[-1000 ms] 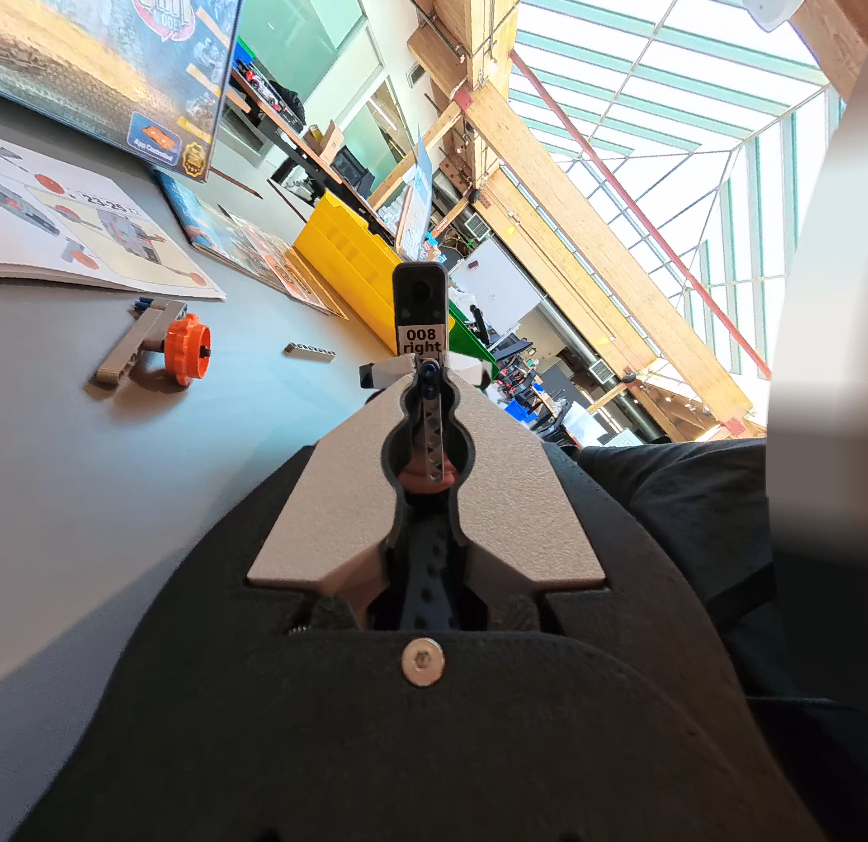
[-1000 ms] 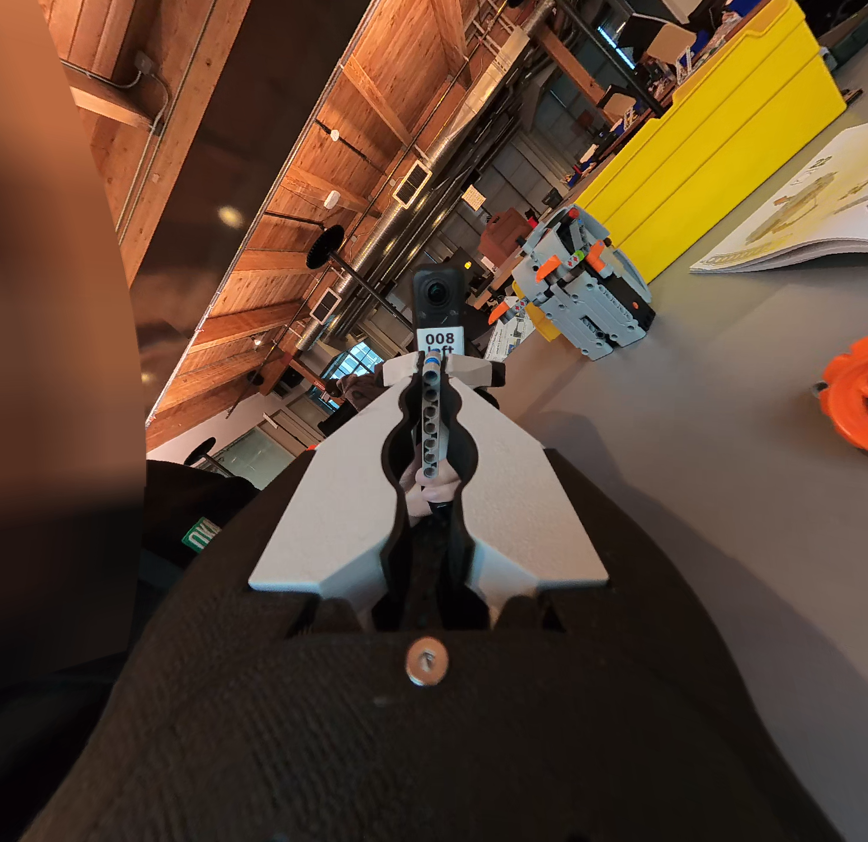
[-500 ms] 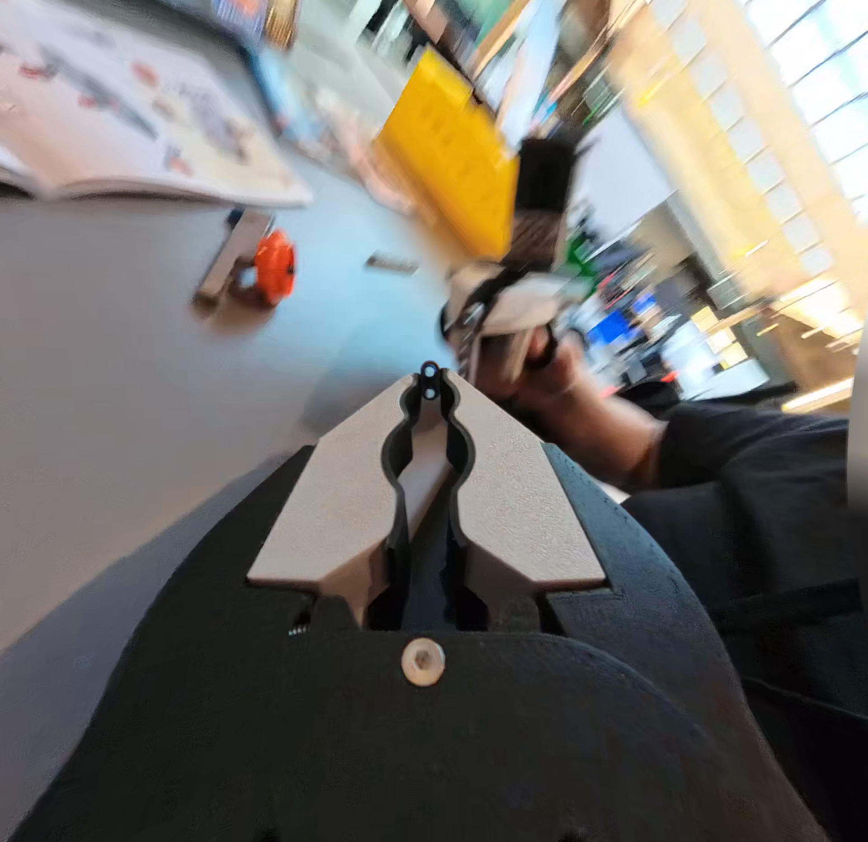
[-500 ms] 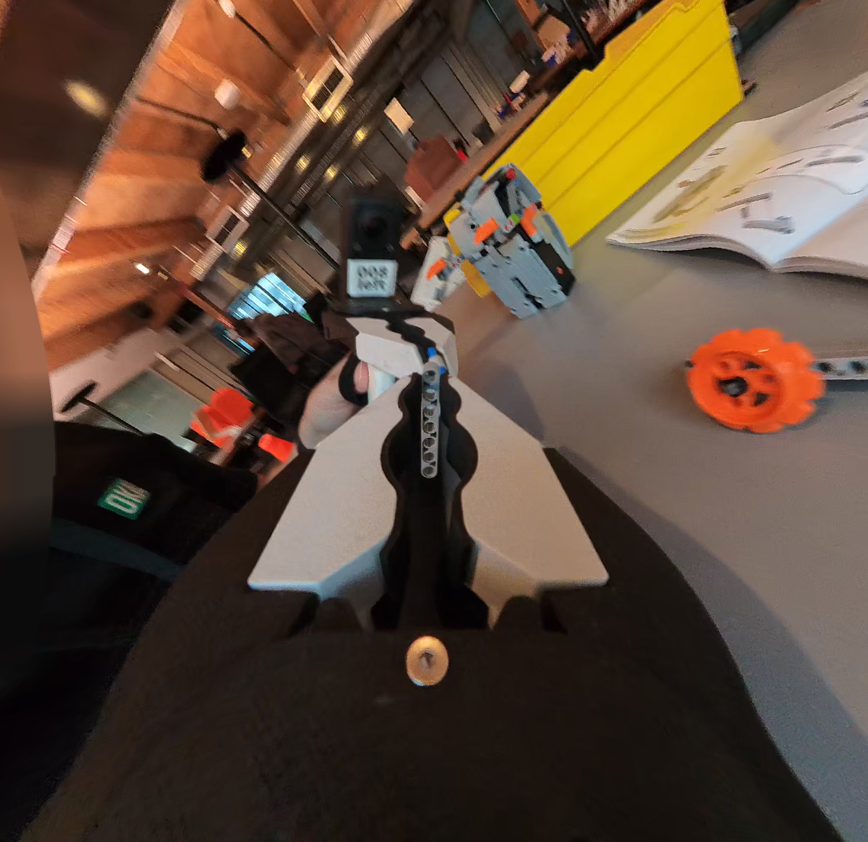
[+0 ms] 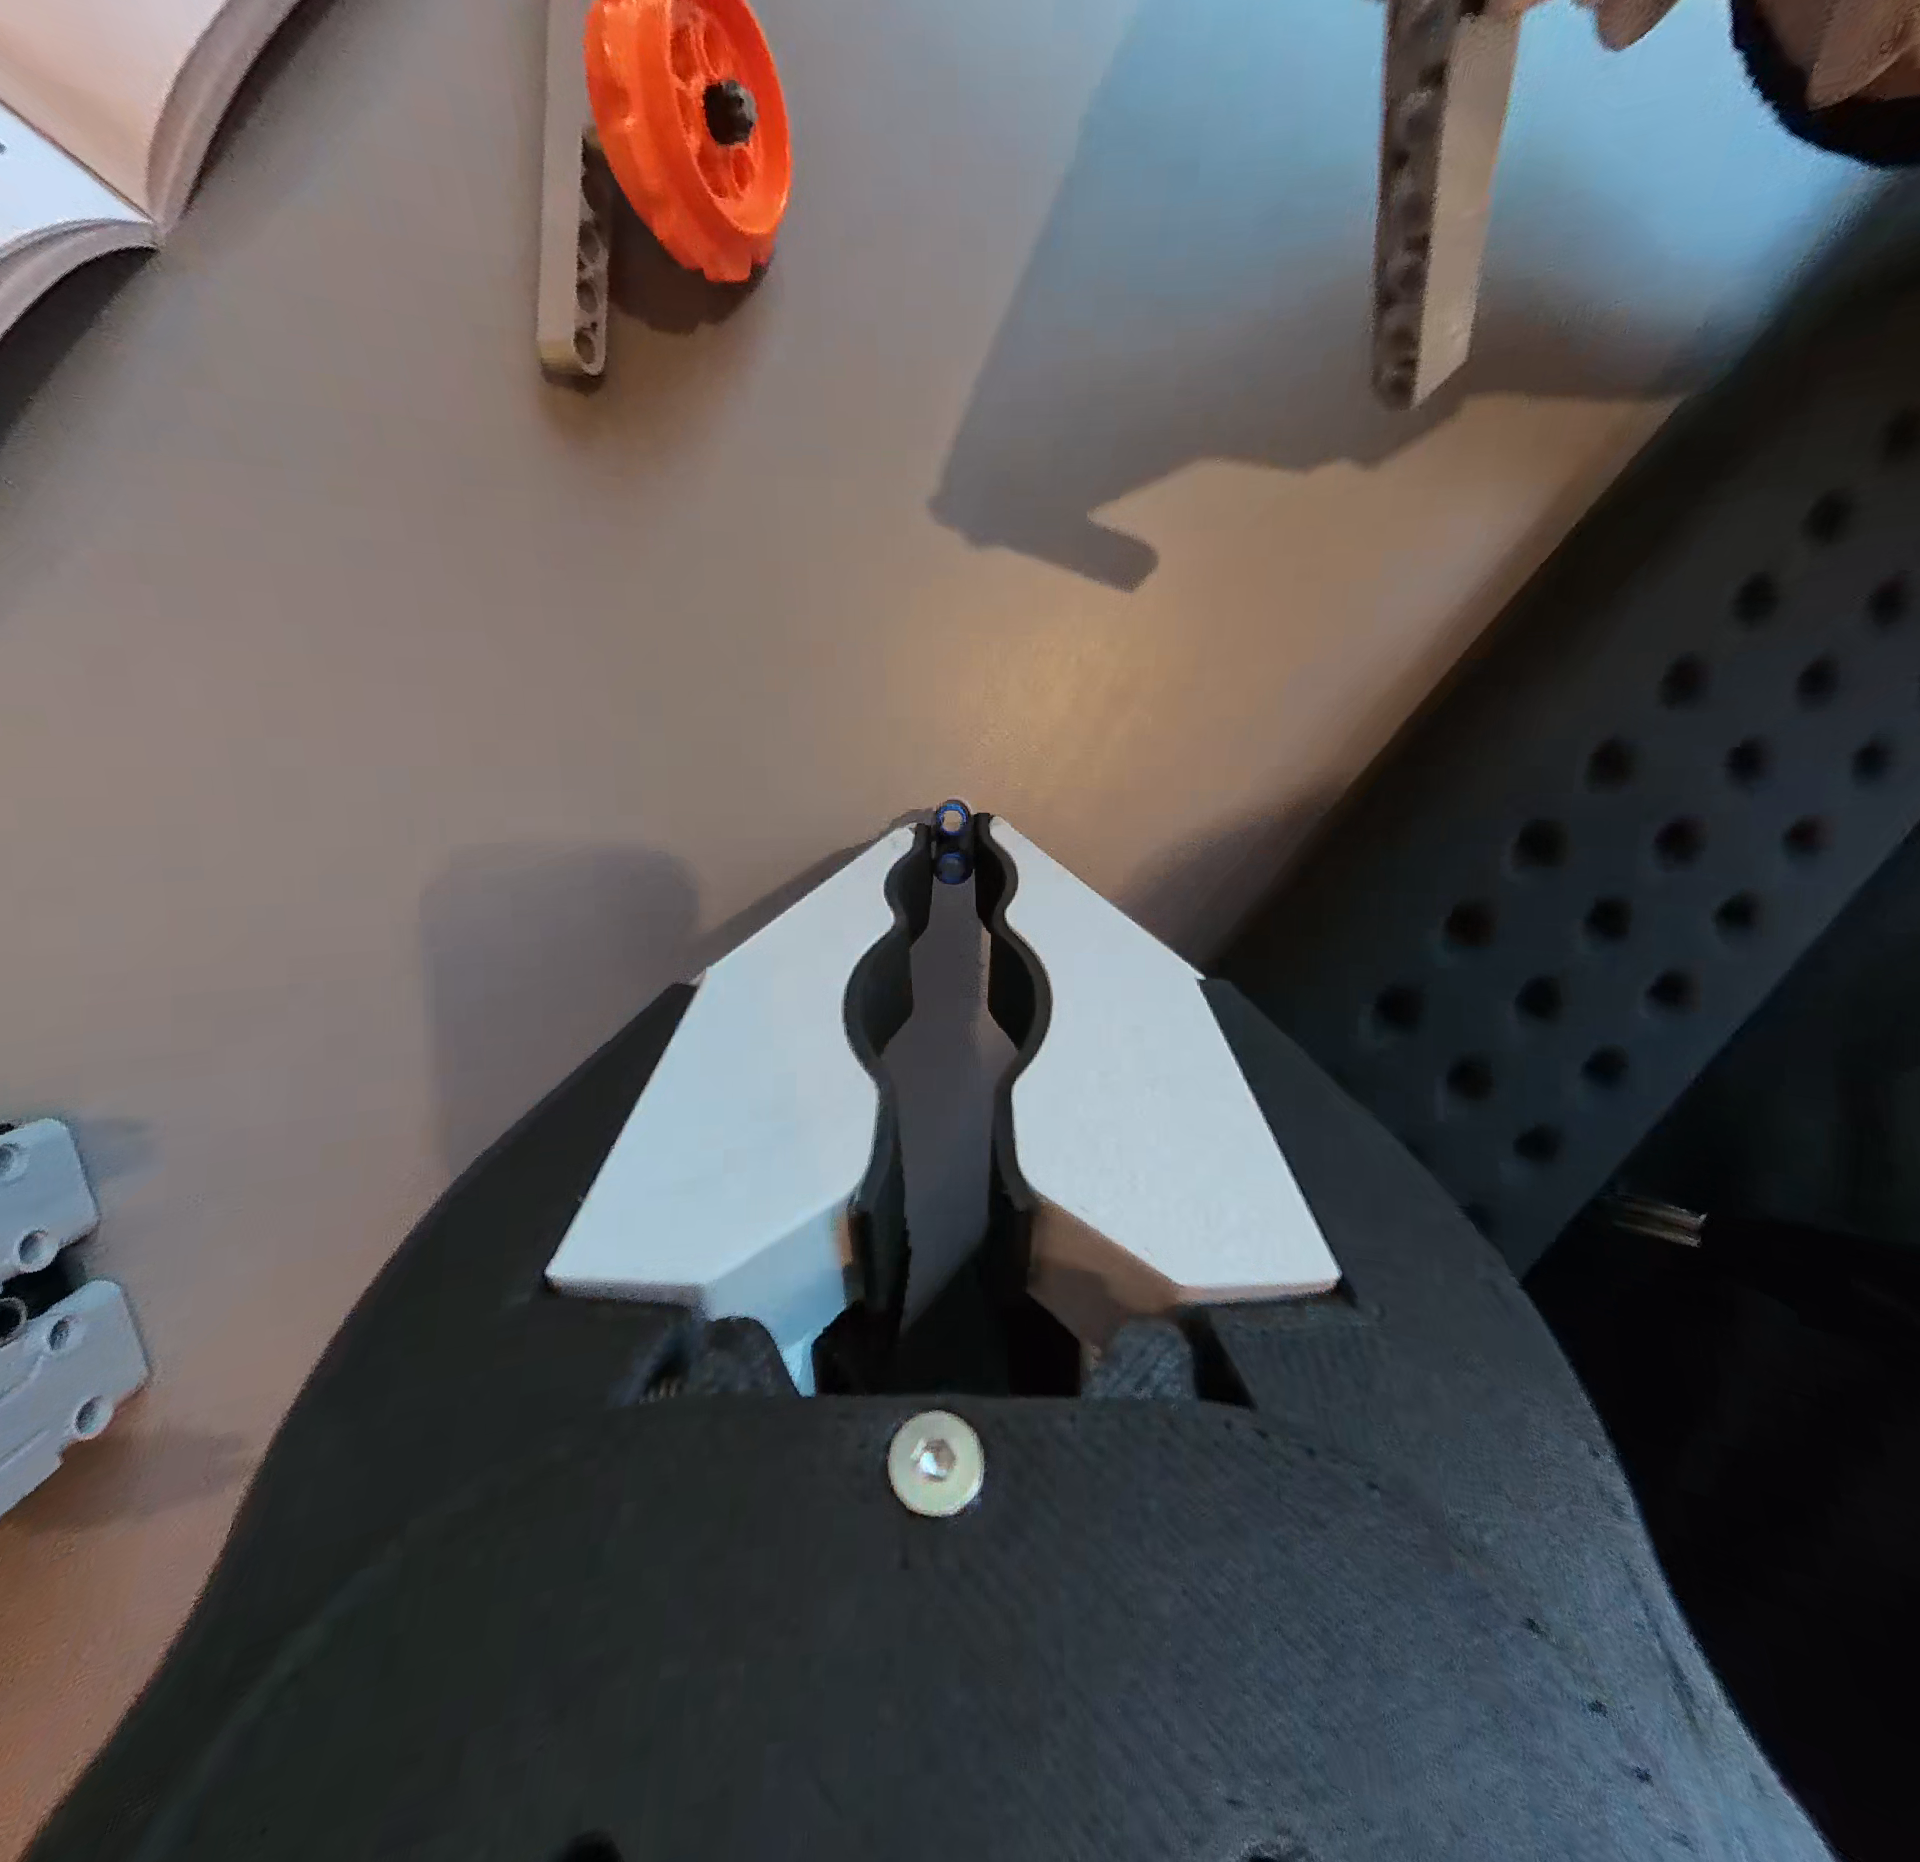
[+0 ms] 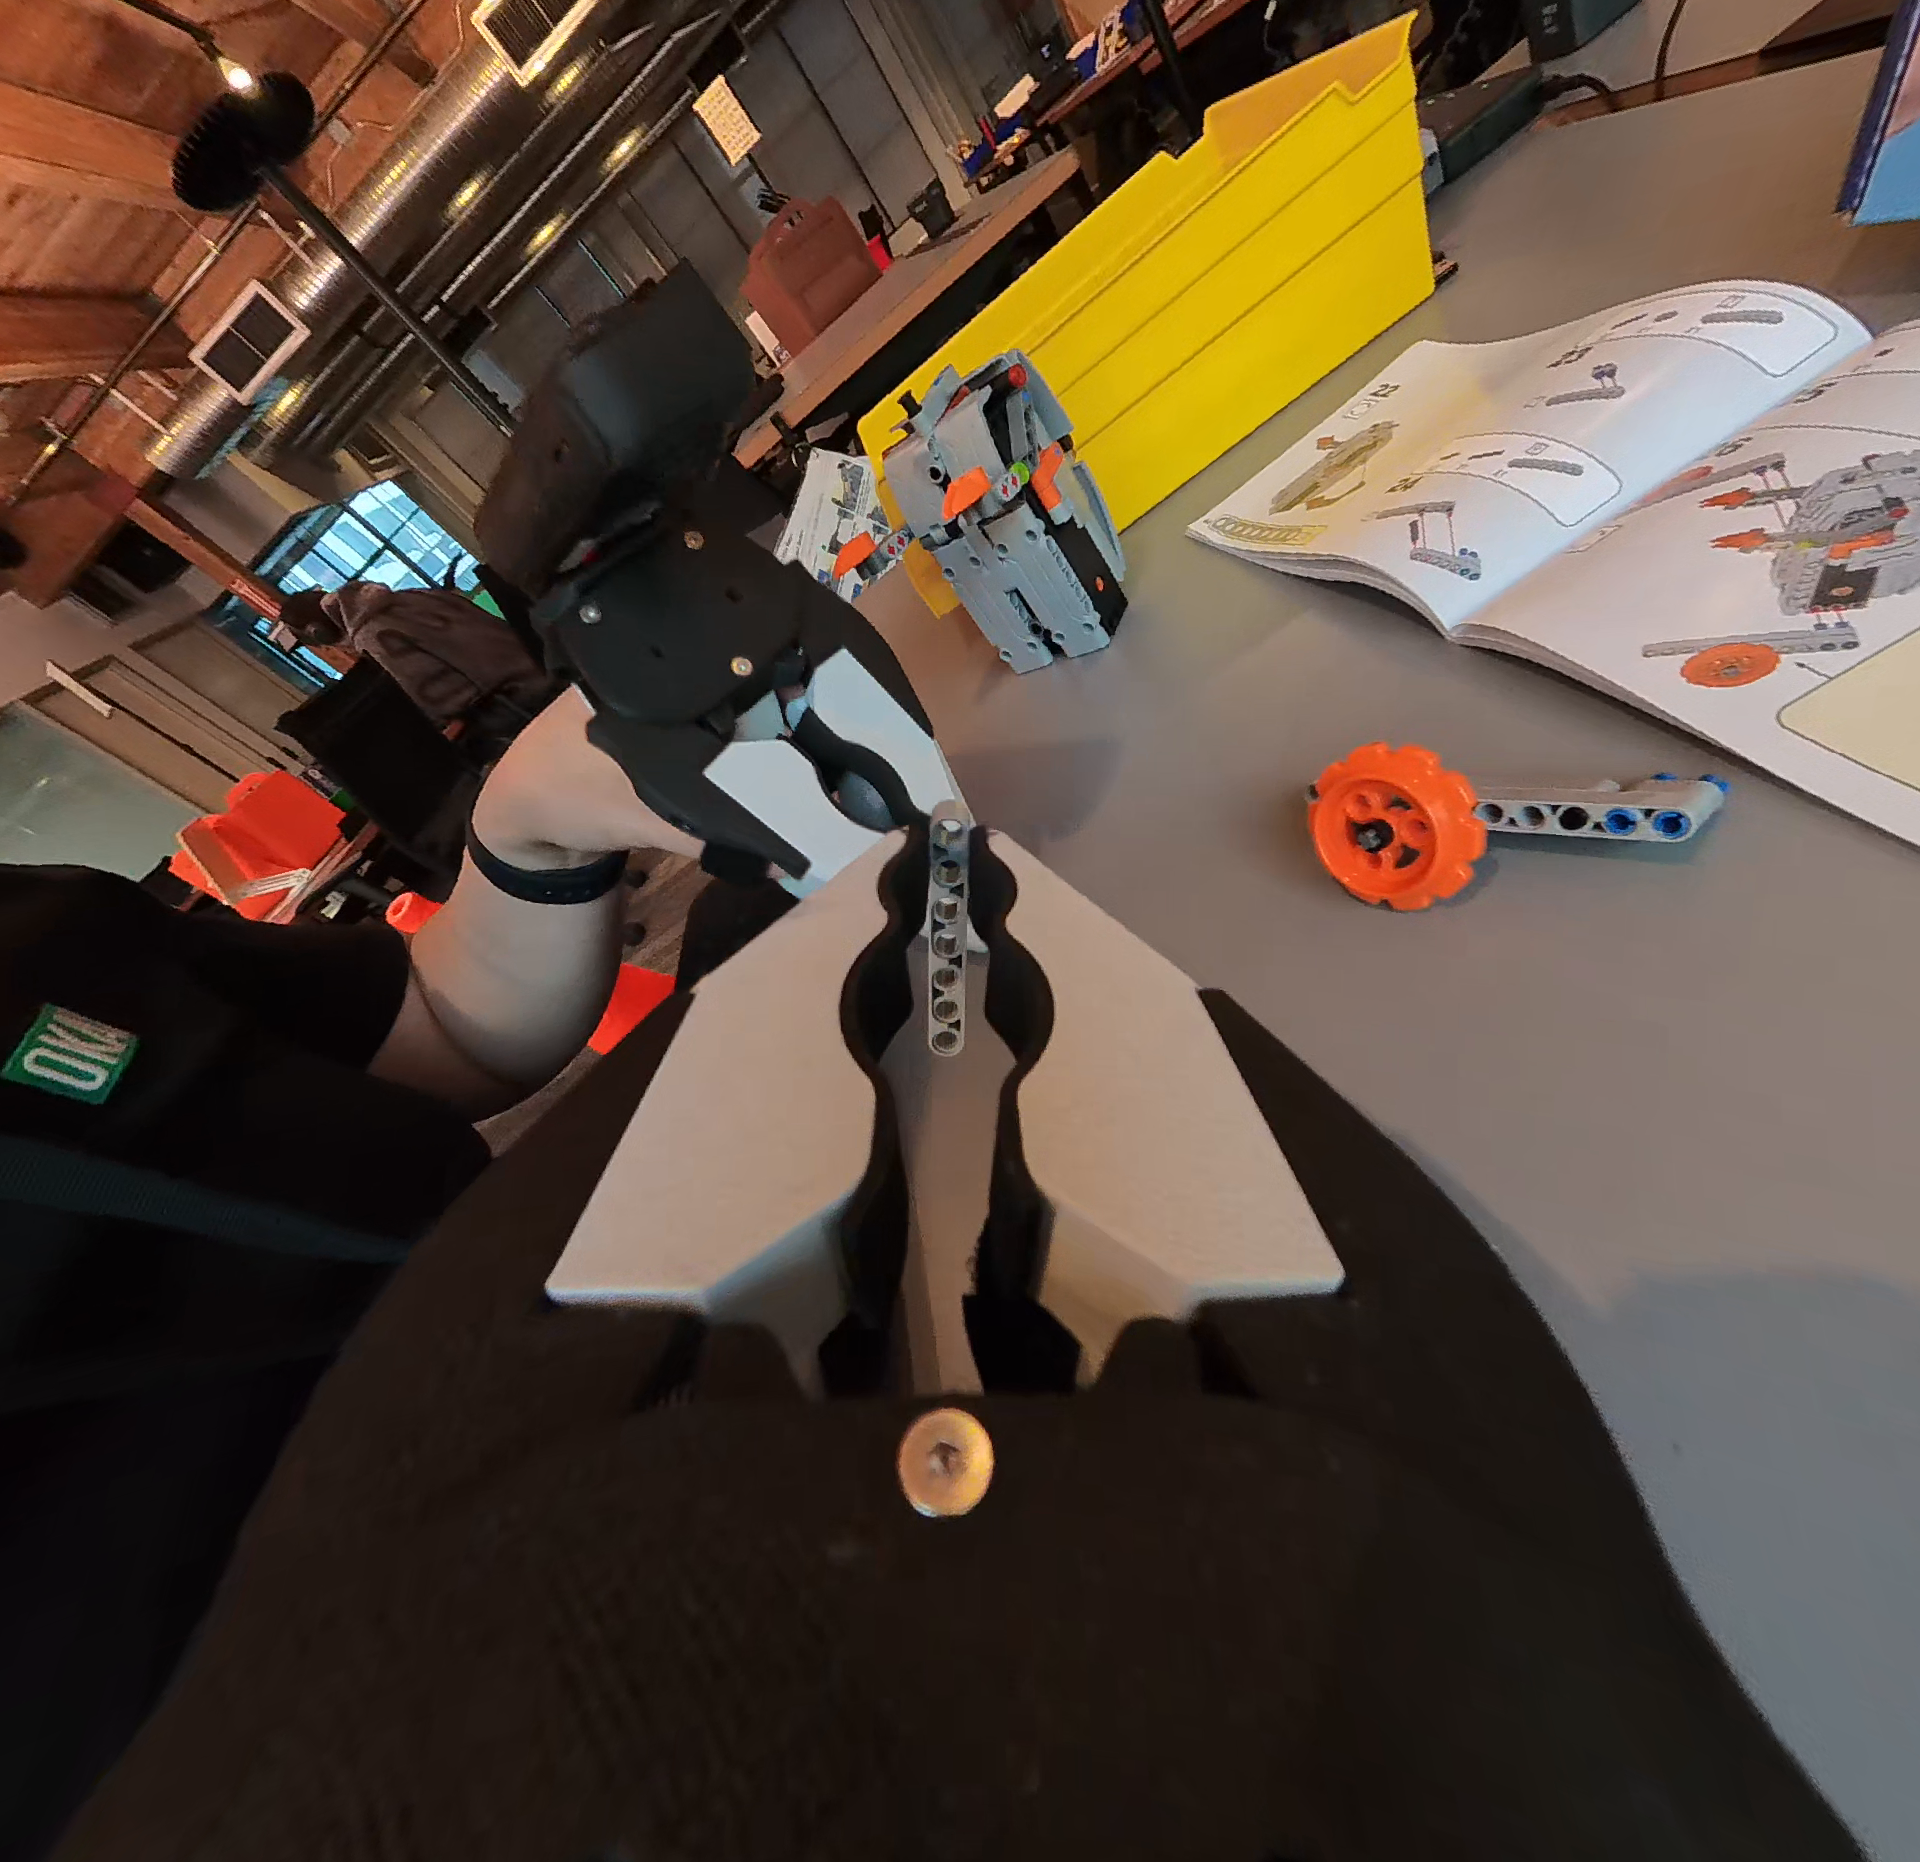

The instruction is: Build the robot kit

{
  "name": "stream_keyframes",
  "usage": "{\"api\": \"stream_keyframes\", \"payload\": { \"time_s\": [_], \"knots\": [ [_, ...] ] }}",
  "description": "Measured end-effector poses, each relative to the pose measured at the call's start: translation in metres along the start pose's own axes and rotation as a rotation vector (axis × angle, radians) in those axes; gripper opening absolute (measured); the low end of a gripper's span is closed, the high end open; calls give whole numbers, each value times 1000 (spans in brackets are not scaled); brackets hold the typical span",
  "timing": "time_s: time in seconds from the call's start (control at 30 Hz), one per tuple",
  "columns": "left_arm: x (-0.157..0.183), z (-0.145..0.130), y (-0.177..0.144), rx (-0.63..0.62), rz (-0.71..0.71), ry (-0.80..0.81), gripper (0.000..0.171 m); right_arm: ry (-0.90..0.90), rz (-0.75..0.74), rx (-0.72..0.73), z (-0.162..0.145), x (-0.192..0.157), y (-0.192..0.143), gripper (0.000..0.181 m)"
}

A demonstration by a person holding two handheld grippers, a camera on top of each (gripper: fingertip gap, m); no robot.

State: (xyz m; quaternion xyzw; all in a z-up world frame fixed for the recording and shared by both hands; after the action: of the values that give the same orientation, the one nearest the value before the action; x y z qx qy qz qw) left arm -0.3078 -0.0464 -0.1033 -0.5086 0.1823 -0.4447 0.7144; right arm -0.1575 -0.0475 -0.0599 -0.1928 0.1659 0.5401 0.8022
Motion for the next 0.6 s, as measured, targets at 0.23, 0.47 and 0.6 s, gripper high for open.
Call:
{"api": "stream_keyframes", "payload": {
  "time_s": [0.23, 0.47, 0.6],
  "knots": [
    [3, -5, 7, -76, 92, 66, 5, -14, 12, 3, 1, -4, 0, 5],
    [3, -5, 6, -68, 62, 36, 20, -13, 13, -2, 0, -4, 1, 5],
    [2, -4, 3, -31, 55, 27, 19, -9, 13, -2, -1, -4, 1, 5]
  ]
}}
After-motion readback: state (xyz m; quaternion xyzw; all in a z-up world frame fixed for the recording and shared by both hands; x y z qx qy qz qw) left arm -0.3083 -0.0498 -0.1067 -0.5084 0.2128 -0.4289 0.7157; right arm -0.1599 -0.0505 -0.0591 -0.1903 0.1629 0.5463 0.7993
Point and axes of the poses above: each gripper's, where its closed fingertips meet, y out along the fingers, z out of its top, x = y × z across the jaws, the point moved 6 cm from there along -y, back along the fingers, and after that the axes turned 7 degrees about -y, right-handed, at the moved point
